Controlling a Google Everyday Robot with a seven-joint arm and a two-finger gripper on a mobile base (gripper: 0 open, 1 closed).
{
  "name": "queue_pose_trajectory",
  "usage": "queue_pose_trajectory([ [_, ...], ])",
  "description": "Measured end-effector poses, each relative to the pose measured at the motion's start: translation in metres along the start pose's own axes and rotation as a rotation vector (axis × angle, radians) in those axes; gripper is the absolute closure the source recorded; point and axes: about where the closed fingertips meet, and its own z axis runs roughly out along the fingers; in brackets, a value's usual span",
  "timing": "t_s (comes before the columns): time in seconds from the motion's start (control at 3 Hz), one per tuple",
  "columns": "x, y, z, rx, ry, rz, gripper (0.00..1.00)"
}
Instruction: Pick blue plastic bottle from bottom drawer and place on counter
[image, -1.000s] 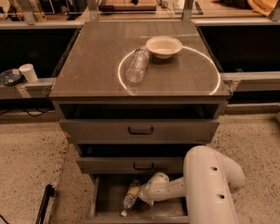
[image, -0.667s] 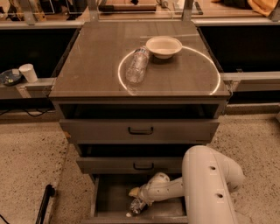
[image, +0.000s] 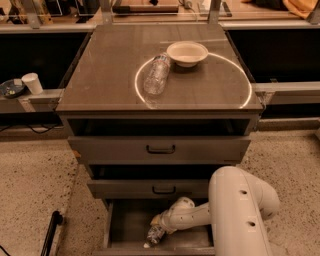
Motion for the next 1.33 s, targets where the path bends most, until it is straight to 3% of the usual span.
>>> queue_pose_trajectory([
  [0.33,0.002,0.003,0.0,0.0,0.002,0.024,0.47],
  [1.0,0.007,0.011,0.0,-0.005,0.002,0.104,0.82],
  [1.33,0.013,0.015,-0.006,0.05,0.026,0.167,0.99],
])
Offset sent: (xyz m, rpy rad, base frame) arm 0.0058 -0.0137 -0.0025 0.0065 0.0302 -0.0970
